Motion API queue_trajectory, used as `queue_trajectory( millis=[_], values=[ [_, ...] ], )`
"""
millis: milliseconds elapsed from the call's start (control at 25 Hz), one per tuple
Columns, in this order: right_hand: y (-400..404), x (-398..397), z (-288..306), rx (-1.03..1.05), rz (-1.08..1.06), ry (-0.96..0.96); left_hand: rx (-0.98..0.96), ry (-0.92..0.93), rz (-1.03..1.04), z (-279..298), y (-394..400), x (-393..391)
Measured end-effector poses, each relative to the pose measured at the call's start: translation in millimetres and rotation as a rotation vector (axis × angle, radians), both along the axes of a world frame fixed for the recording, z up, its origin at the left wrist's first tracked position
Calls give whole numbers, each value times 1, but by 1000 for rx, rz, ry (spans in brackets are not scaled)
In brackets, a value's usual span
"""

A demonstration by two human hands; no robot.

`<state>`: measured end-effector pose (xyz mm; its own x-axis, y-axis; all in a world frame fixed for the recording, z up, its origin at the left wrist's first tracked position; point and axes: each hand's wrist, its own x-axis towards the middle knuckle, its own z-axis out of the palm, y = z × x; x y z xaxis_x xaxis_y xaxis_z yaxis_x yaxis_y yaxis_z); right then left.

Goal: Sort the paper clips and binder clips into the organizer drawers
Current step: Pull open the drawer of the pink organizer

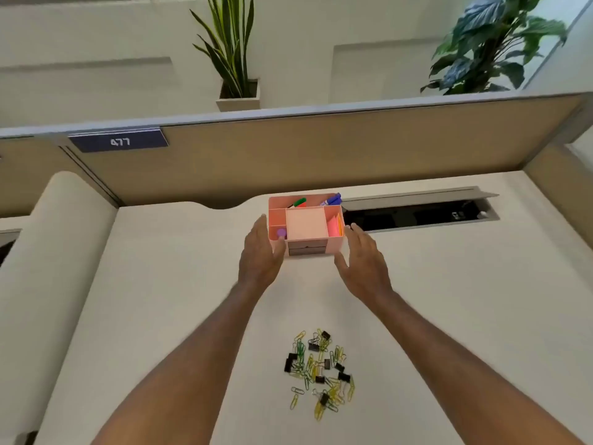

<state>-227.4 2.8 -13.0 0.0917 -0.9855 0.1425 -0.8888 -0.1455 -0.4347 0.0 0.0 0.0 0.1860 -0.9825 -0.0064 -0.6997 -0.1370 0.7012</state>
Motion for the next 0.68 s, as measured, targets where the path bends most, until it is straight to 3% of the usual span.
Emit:
queue_trajectory(
  millis=[160,280,480,680],
  values=[
    [-9,18,-26,142,-176,-391,191,326,223,-26,-26,-7],
    [-15,36,-34,324,-387,-836,155,526,294,-43,-32,-14],
    [-29,56,-45,751,-631,-1478,166,634,361,-62,-35,-18],
    [-41,68,-49,877,-664,-1759,148,678,372,-65,-33,-19]
  ],
)
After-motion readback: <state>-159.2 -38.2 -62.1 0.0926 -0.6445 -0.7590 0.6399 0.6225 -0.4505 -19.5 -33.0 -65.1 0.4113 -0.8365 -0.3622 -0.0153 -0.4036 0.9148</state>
